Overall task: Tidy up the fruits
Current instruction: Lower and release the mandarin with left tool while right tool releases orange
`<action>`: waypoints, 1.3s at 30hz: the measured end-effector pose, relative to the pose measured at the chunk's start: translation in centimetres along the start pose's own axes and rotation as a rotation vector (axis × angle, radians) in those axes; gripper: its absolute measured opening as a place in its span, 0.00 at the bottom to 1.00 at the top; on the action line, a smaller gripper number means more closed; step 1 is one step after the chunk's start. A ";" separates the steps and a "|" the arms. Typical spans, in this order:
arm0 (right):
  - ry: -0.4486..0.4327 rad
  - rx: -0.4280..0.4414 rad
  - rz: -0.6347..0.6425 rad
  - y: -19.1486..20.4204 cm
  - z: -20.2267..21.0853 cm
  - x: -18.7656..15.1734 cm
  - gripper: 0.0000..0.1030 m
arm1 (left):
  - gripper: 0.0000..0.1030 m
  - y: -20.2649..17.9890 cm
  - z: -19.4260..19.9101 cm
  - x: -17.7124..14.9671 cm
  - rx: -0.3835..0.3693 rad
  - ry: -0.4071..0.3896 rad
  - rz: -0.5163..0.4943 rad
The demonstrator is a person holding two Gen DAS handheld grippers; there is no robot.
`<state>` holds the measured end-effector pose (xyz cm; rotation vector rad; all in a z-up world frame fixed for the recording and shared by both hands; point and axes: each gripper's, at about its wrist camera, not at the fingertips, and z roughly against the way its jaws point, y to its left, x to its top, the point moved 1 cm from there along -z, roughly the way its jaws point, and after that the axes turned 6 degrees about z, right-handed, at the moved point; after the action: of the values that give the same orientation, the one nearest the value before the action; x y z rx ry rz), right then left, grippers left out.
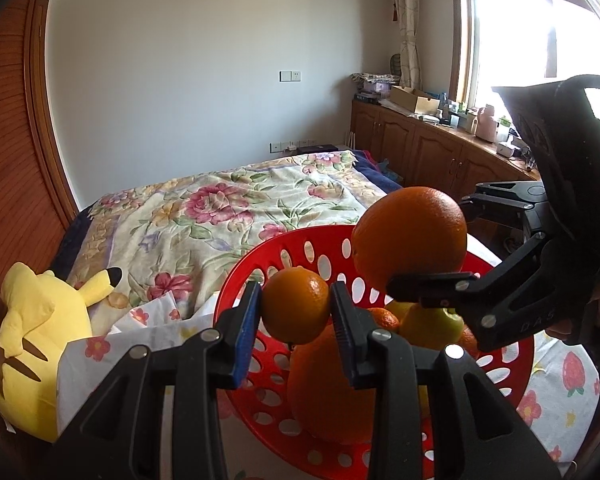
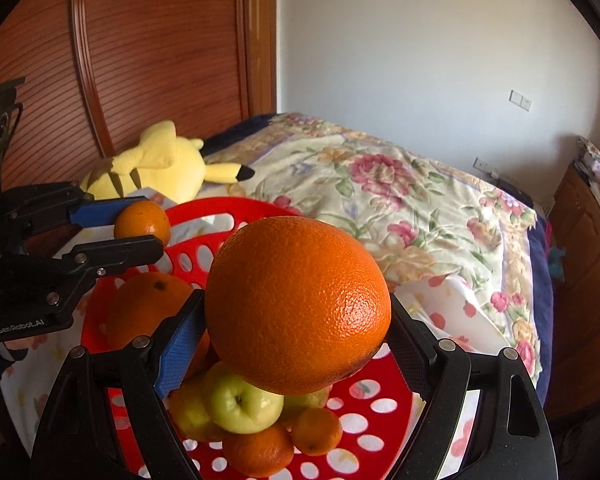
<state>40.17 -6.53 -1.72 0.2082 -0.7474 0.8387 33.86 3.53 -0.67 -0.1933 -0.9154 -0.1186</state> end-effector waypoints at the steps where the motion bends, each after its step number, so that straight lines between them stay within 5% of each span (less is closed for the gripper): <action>1: 0.010 0.005 0.002 0.1 -0.3 0.0 0.84 | 0.32 0.1 -0.1 0.0 0.001 0.003 0.000; 22: 0.101 -0.022 0.001 -0.2 -2.6 0.0 0.84 | 0.35 0.5 -0.1 -0.3 0.009 0.000 0.009; 39: -0.063 -0.109 -0.048 1.2 2.9 -1.3 0.85 | 0.48 -0.6 3.5 -2.4 0.020 -0.030 0.025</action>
<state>37.23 -7.73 -0.63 0.1552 -0.8420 0.7468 29.58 3.74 -0.45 -0.1879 -0.9439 -0.0837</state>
